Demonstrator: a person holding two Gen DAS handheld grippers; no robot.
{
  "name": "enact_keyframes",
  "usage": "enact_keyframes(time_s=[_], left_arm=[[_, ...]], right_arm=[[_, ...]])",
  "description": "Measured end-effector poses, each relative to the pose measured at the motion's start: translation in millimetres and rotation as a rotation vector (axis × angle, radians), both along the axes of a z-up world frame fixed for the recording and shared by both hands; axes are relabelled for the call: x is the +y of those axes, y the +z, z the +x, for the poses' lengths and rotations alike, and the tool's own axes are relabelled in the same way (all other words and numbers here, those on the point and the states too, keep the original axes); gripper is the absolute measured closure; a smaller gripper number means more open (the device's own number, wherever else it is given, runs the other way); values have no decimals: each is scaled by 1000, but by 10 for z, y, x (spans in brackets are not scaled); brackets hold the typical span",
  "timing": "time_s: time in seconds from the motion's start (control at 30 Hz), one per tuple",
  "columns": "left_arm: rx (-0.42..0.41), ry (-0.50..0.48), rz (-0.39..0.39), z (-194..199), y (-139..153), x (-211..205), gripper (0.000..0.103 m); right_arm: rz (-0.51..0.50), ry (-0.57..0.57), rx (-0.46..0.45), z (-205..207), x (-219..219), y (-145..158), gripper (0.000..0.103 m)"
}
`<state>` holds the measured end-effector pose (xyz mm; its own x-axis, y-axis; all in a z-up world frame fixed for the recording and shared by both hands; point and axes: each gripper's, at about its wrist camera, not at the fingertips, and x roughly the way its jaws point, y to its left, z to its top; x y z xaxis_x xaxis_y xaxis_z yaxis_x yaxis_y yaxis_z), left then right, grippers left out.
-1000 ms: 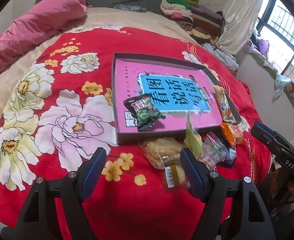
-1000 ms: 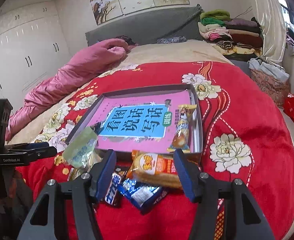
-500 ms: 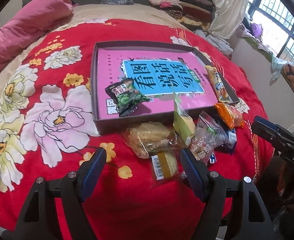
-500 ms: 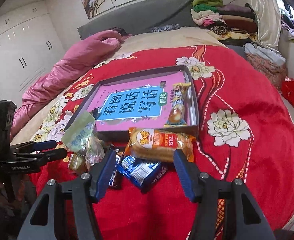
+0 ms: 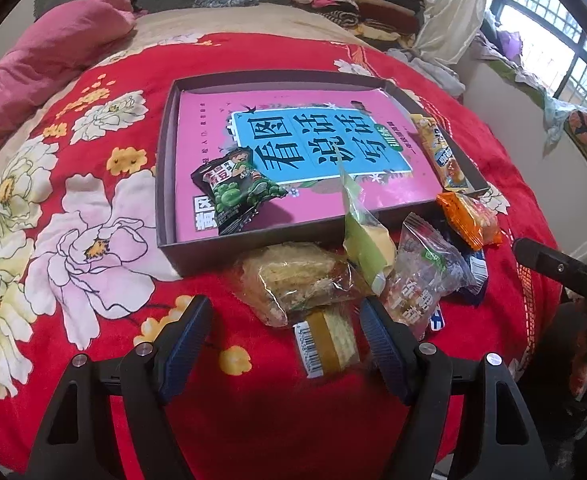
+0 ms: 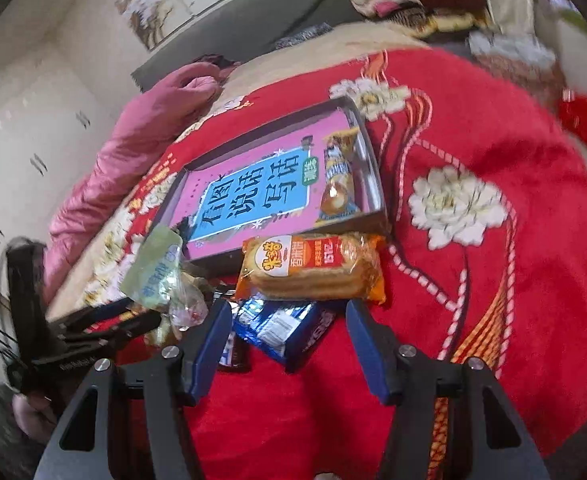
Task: Organize snacks
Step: 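Withdraw both tools from the tray back toward the remaining snacks, then grasp the clear bread bag with the left tool while the right tool grasps the orange-topped bag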
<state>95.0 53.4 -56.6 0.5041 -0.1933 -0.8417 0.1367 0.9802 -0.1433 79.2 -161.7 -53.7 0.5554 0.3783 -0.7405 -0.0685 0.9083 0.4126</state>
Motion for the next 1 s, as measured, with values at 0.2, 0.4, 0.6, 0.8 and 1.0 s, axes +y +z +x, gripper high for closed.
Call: enact_keyframes(time_s=[0.2, 0.4, 0.6, 0.8, 1.0], left_arm=[[-10, 3, 7, 39, -21, 8, 25], [-28, -13, 20, 93, -26, -25, 25], [-38, -30, 3, 147, -29, -55, 25], [-31, -16, -2, 182, -59, -66, 25], [-15, 13, -15, 197, -90, -38, 26]], right_arm=[[177, -50, 80, 96, -157, -194, 44], [325, -119, 128, 192, -314, -353, 44], [444, -178, 164, 285, -445, -481, 41], [512, -215, 189, 400, -485, -590, 41], [549, -243, 215, 520, -474, -706, 41]])
